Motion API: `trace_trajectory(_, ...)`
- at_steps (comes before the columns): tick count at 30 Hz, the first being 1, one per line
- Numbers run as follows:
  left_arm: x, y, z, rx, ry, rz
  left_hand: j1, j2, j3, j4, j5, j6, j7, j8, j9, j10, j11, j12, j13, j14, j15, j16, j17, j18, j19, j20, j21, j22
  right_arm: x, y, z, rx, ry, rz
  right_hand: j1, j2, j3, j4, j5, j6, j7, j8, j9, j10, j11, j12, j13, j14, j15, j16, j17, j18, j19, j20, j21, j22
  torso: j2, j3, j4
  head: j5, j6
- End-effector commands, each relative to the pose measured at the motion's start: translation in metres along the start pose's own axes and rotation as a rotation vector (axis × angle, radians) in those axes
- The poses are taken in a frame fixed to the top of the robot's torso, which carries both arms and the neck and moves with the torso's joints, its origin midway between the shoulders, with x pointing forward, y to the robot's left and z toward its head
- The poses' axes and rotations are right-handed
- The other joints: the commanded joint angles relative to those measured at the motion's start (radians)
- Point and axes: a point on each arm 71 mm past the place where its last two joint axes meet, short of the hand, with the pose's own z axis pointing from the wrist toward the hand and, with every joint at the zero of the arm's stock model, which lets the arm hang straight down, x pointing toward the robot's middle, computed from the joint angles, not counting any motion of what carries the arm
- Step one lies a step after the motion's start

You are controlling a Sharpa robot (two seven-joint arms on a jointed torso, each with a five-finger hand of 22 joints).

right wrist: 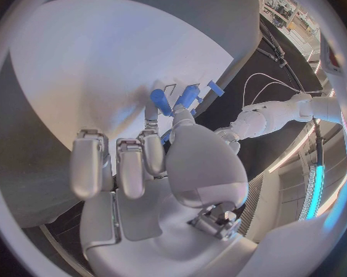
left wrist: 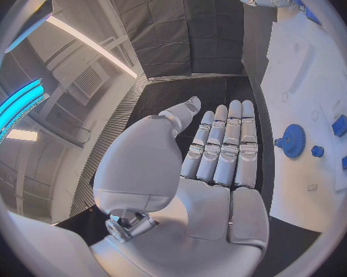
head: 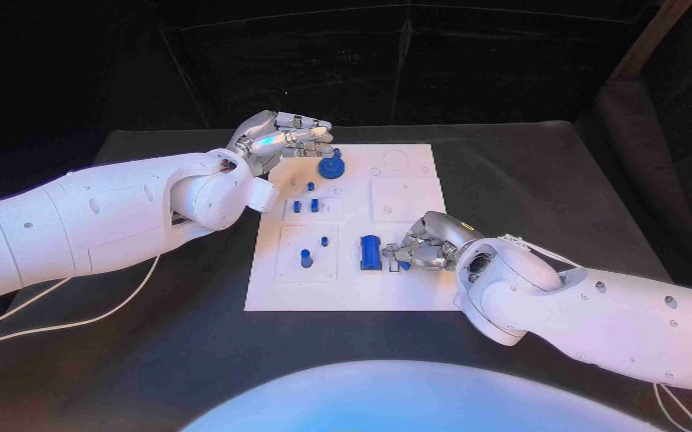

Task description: Assemble the parts on the task board

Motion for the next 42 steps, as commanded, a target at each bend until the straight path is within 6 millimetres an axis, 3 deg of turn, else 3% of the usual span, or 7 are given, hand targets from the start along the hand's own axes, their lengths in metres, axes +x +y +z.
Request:
trace_trajectory(1, 0.0018, -0.0012, 0.0003, 0.004, 0.014, -0.008, -0.002, 0.007, 0.0, 0.004, 0.002, -0.007, -0.002, -0.002, -0.001, -0.006, 0.0, 0.002, 0.001, 0.007, 0.0, -0.004, -0.001, 0.006, 0.005, -0.001, -0.005, -0.001, 0.0014, 0.0027, -0.0008, -0.007, 0.016, -0.008, -0.015, 0.003, -0.01, 0.019, -0.032, 0.006, -0.001, 0.009, 0.007, 0.008, -0.001, 0.008, 0.086, 0.092, -0.004, 0.004, 0.209, -0.015, 0.018, -0.01, 0.003, 0.017, 0.0, -0.0004, 0.0002, 0.0, -0.002)
trace_trajectory(8, 0.0015, -0.0012, 0.0002, 0.003, 0.014, -0.008, -0.002, 0.007, 0.0, 0.004, 0.002, -0.007, -0.002, -0.002, -0.001, -0.006, 0.0, 0.002, 0.001, 0.007, 0.0, -0.004, -0.001, 0.006, 0.005, -0.001, -0.005, -0.001, 0.0008, 0.0021, -0.0013, -0.006, 0.012, -0.008, -0.03, 0.011, -0.034, 0.051, -0.071, 0.0, -0.002, 0.02, 0.019, 0.008, -0.002, 0.008, 0.088, 0.092, -0.005, 0.004, 0.21, -0.015, 0.018, -0.011, 0.003, 0.018, 0.0, -0.0003, -0.0015, 0.0, -0.003)
trace_trajectory(14, 0.0015, -0.0012, 0.0003, 0.003, 0.015, -0.008, -0.002, 0.007, 0.0, 0.004, 0.002, -0.007, -0.002, -0.002, -0.001, -0.006, 0.0, 0.002, 0.001, 0.007, 0.0, -0.004, -0.001, 0.006, 0.005, -0.001, -0.005, -0.001, 0.0002, 0.0022, -0.0019, -0.007, 0.006, -0.006, -0.034, 0.017, -0.04, 0.059, -0.073, 0.0, -0.003, 0.024, 0.024, 0.012, -0.003, 0.014, 0.093, 0.092, -0.005, 0.005, 0.211, -0.016, 0.019, -0.011, 0.004, 0.02, 0.0, 0.0003, -0.0004, 0.0, -0.002)
trace_trajectory(19, 0.0015, -0.0012, 0.0002, 0.003, 0.015, -0.008, -0.002, 0.007, 0.0, 0.004, 0.002, -0.007, -0.002, -0.002, -0.001, -0.006, 0.0, 0.002, 0.001, 0.007, 0.0, -0.004, -0.001, 0.006, 0.005, -0.001, -0.005, -0.001, -0.0005, 0.0018, -0.0018, -0.008, 0.0, -0.01, 0.048, 0.055, -0.004, 0.02, -0.003, -0.004, -0.01, 0.033, 0.033, 0.016, -0.009, 0.02, 0.098, 0.093, -0.01, 0.006, 0.212, -0.016, 0.021, -0.014, 0.007, 0.024, 0.0, 0.0, 0.0, -0.001, -0.002)
trace_trajectory(25, 0.0013, -0.0012, 0.0001, 0.003, 0.014, -0.008, -0.002, 0.007, 0.0, 0.004, 0.002, -0.007, -0.002, -0.002, -0.001, -0.006, 0.0, 0.002, 0.001, 0.007, 0.0, -0.004, -0.001, 0.006, 0.005, -0.001, -0.005, -0.001, -0.0012, 0.0009, -0.0016, -0.008, -0.007, -0.016, 0.156, 0.077, 0.058, -0.06, -0.066, -0.017, -0.014, 0.037, 0.042, 0.017, -0.014, 0.022, 0.102, 0.093, -0.015, 0.006, 0.213, -0.017, 0.022, -0.02, 0.007, 0.026, 0.0, -0.0003, -0.0005, -0.001, -0.003)
trace_trajectory(35, 0.0012, -0.0012, 0.0002, 0.002, 0.015, -0.008, -0.002, 0.009, 0.0, 0.004, 0.002, -0.008, -0.001, -0.002, 0.0, -0.007, 0.0, 0.002, 0.001, 0.007, 0.0, -0.005, -0.002, 0.006, 0.005, -0.001, -0.005, -0.003, -0.0014, 0.0028, -0.002, -0.015, -0.017, -0.007, 0.168, 0.078, 0.074, -0.076, -0.07, -0.018, -0.015, 0.04, 0.045, 0.02, -0.014, 0.027, 0.107, 0.093, -0.015, 0.007, 0.213, -0.017, 0.023, -0.02, 0.008, 0.028, 0.0, -0.0001, 0.0009, -0.002, -0.004)
trace_trajectory(42, 0.0015, -0.0011, 0.0004, 0.001, 0.017, -0.009, -0.002, 0.009, 0.0, 0.004, 0.002, -0.008, -0.001, -0.002, 0.0, -0.007, 0.0, 0.002, 0.001, 0.007, 0.0, -0.005, -0.002, 0.006, 0.005, -0.001, -0.005, -0.003, -0.0018, 0.0037, -0.0019, -0.019, -0.026, -0.001, 0.149, 0.086, 0.08, -0.067, -0.062, -0.017, -0.013, 0.042, 0.046, 0.022, -0.013, 0.029, 0.108, 0.093, -0.014, 0.007, 0.214, -0.018, 0.024, -0.019, 0.01, 0.031, 0.0, 0.0, -0.0004, -0.001, -0.004)
